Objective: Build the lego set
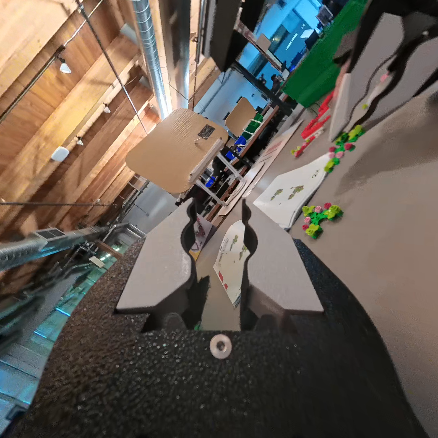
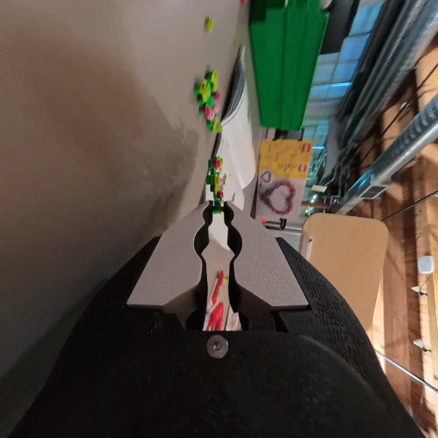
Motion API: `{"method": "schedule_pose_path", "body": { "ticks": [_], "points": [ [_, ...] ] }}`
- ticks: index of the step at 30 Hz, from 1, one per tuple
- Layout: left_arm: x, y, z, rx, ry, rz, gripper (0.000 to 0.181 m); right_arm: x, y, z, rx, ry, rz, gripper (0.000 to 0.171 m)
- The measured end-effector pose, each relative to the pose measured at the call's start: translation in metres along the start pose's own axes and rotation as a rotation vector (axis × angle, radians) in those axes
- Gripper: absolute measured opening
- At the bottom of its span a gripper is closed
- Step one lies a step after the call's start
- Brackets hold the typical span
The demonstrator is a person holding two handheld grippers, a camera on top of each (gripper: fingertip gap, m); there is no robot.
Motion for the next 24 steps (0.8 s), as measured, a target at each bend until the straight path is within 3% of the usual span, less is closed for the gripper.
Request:
{"method": "schedule_pose_path", "body": {
  "ticks": [10,17,21,24],
  "points": [
    [0.001,0.018,0.008,0.184,0.048,-0.069,0.041,0.013,-0.001,-0.005,0.1,0.137,-0.195,0.008],
    [0.005,0.031,0.014,0.299,0.029,-0.105,0.045,0.019,-0.012,-0.006,0.059,0.139,-0.407,0.023],
    [0.005,0.035,0.017,0.338,0.02,-0.111,0.046,0.026,-0.025,0.006,-0.108,0.107,-0.602,0.032],
    [0.005,0.034,0.017,0.332,0.017,-0.1,0.045,0.025,-0.047,0.022,-0.459,-0.015,-0.714,0.046]
  ]
}}
Point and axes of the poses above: each gripper's, where its closed fingertips meet, x back along the fingers, z out of its underside, y = z × x across the jaws, the point moved 9 cm from there along x, back along the fingers, and after that the axes turned 13 degrees about y, right-handed, at the moved point
